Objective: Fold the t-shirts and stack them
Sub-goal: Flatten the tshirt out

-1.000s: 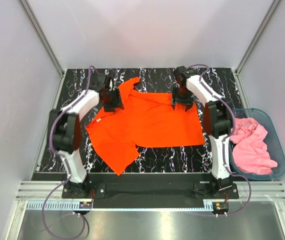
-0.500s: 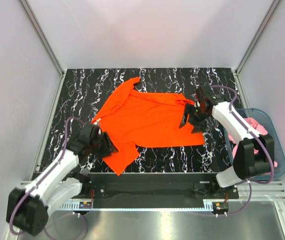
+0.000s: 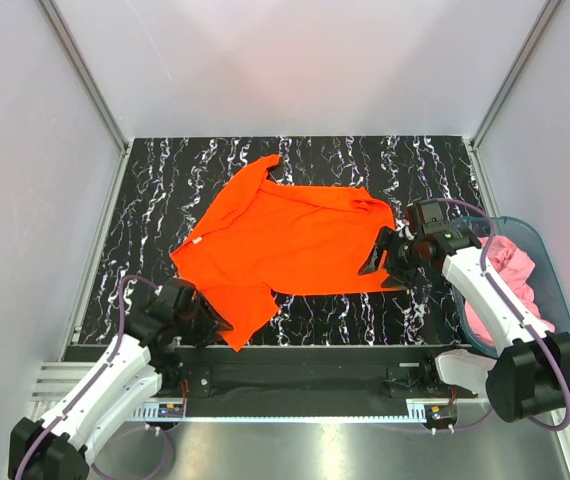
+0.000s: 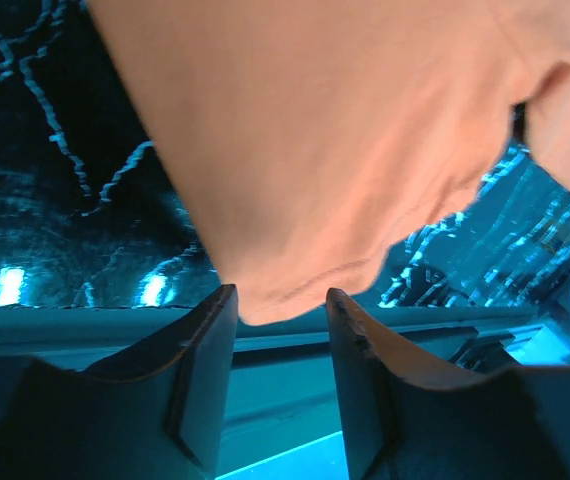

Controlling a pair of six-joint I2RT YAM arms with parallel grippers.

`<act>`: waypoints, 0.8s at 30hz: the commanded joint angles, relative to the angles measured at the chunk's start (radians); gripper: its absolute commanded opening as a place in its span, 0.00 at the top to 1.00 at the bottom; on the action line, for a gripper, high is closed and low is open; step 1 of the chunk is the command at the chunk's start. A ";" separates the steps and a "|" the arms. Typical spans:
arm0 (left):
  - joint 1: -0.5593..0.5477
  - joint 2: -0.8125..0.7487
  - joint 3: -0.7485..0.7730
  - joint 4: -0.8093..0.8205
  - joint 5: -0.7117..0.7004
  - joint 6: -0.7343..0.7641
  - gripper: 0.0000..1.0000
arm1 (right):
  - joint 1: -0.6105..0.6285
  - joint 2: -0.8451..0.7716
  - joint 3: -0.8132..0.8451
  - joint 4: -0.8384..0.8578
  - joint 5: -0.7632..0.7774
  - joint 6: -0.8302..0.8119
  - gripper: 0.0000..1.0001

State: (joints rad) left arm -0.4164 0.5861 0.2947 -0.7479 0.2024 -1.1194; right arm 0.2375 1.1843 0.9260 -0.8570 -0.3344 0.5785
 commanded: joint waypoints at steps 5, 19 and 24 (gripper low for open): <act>-0.012 0.069 -0.028 -0.016 -0.038 -0.049 0.49 | 0.002 -0.020 -0.019 0.024 -0.017 0.020 0.26; -0.024 0.267 0.020 0.084 -0.075 -0.016 0.68 | 0.002 0.035 -0.012 0.033 0.017 0.023 0.25; -0.025 0.261 0.057 0.070 -0.074 0.009 0.83 | -0.006 0.074 -0.030 0.039 0.063 0.106 0.27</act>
State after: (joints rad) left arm -0.4377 0.8417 0.3180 -0.6460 0.1864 -1.1557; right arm 0.2371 1.2423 0.9020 -0.8421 -0.3084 0.6235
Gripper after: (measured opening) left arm 0.185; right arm 0.738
